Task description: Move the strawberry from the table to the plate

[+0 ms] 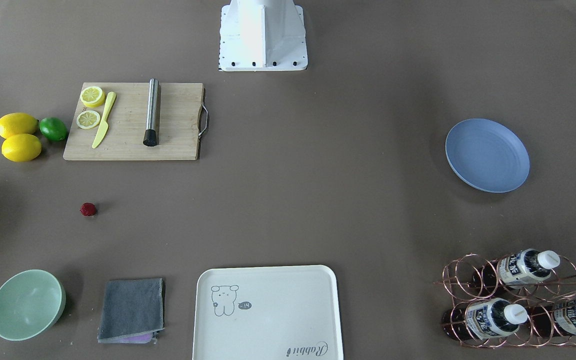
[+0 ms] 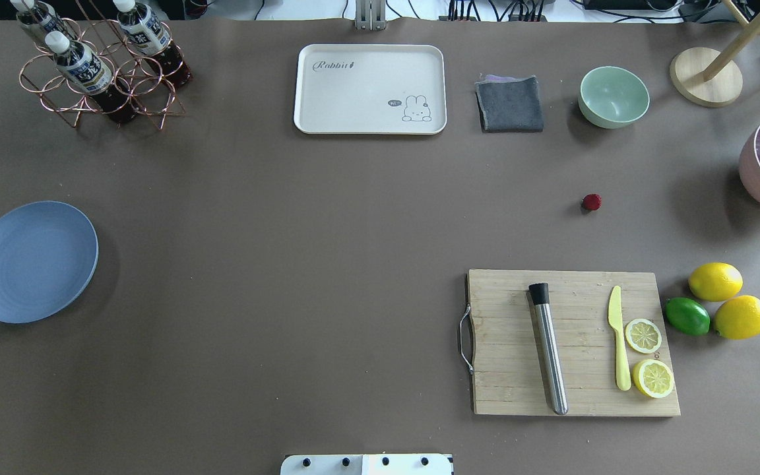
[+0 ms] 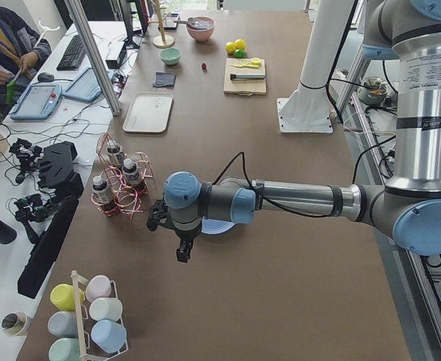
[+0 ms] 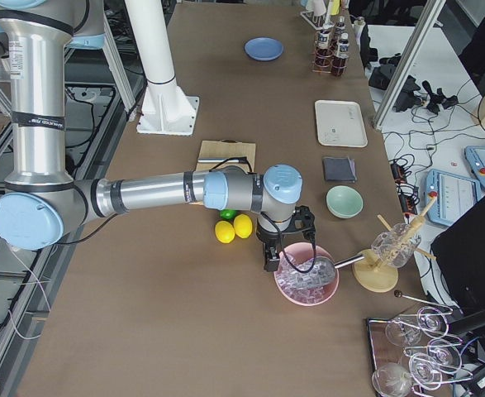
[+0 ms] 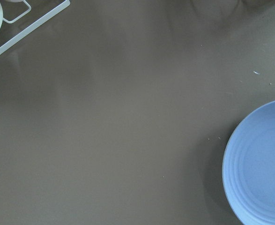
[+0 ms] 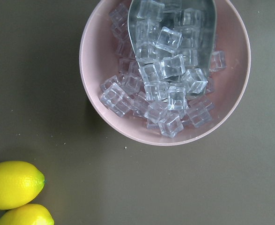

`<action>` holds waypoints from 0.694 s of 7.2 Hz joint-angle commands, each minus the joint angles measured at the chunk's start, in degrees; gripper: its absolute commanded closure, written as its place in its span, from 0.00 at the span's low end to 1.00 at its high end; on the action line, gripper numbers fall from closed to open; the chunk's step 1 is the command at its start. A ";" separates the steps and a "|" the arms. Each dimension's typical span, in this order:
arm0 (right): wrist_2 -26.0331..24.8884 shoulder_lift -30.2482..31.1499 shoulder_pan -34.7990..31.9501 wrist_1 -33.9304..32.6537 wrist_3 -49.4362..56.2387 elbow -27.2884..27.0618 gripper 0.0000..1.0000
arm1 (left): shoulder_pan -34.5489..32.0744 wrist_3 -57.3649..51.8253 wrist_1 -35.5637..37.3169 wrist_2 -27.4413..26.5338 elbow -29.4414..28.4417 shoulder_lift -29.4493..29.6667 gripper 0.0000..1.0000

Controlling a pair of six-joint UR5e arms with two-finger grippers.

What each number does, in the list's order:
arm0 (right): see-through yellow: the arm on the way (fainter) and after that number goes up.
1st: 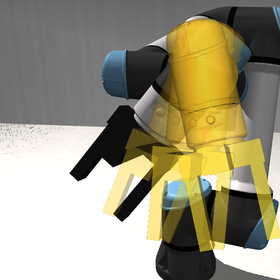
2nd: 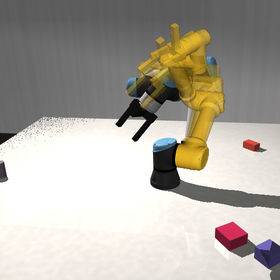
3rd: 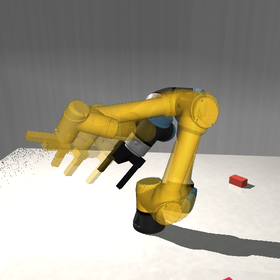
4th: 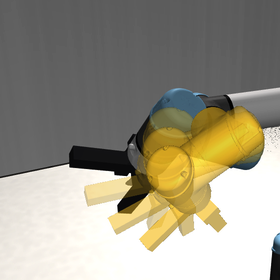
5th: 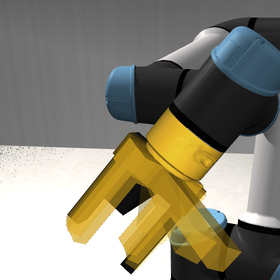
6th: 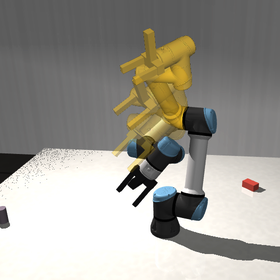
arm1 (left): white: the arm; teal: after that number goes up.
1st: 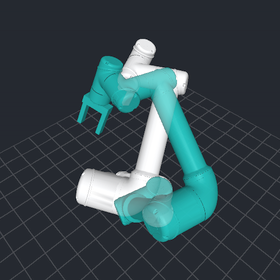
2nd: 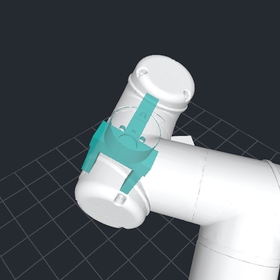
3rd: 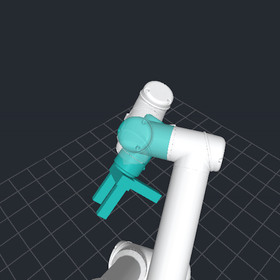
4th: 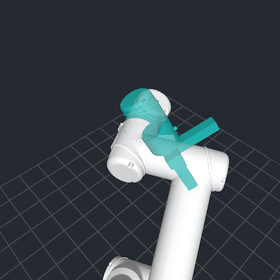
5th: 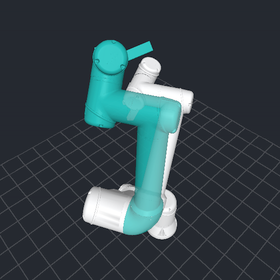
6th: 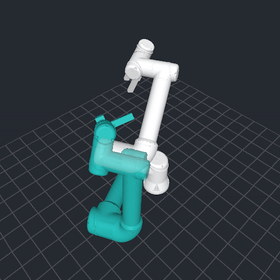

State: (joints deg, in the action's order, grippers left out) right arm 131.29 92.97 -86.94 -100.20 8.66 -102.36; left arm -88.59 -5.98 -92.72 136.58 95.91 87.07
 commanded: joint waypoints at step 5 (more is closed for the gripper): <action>0.19 -0.16 0.02 0.00 -0.49 -0.21 0.00 | -0.87 -0.08 0.00 0.00 1.64 0.03 0.02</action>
State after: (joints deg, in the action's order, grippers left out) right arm 131.48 92.87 -86.96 -100.20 8.20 -102.55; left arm -88.87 -5.87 -92.37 136.48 97.44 87.51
